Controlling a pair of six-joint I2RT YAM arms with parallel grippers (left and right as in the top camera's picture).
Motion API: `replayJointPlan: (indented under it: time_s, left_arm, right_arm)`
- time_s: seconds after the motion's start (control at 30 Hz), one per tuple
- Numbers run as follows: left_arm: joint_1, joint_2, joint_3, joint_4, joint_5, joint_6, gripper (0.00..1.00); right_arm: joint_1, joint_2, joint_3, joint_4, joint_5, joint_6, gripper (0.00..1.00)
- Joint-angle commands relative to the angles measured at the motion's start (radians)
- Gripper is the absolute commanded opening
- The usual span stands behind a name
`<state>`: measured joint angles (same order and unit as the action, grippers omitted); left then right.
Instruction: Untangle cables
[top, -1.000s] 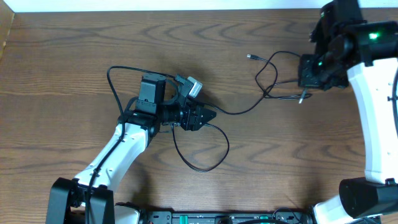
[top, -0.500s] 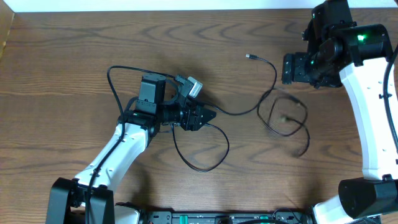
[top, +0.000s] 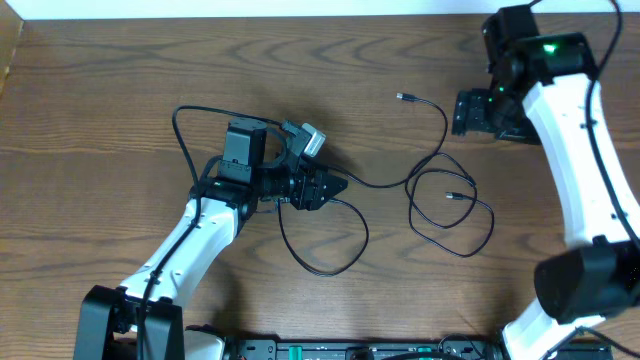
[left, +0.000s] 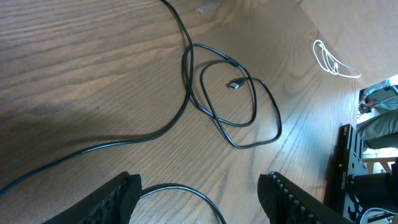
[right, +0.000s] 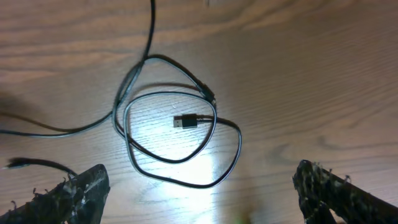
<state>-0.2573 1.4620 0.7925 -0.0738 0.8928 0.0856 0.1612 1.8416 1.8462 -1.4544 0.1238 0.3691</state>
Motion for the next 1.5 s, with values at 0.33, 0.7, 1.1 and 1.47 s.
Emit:
replayJointPlan:
  time_s: [0.33,0.7,1.1,1.47]
  left_arm:
    - [-0.002,-0.015,0.003,-0.001,0.012,0.03,0.66]
    - [-0.001,-0.015,0.003,-0.041,0.011,0.052,0.66]
    - [-0.001,-0.015,0.003,-0.045,0.012,0.052,0.66]
    - [-0.001,-0.015,0.003,-0.046,0.011,0.052,0.66]
  right_arm:
    - [0.082,0.105,-0.203,0.137,-0.042,0.098,0.87]
    - [0.161,0.105,-0.519,0.506,-0.089,0.125,0.74]
    - [0.163,0.107,-0.539,0.577,-0.12,0.124,0.41]
    - [0.168,0.107,-0.539,0.605,-0.13,0.143,0.36]
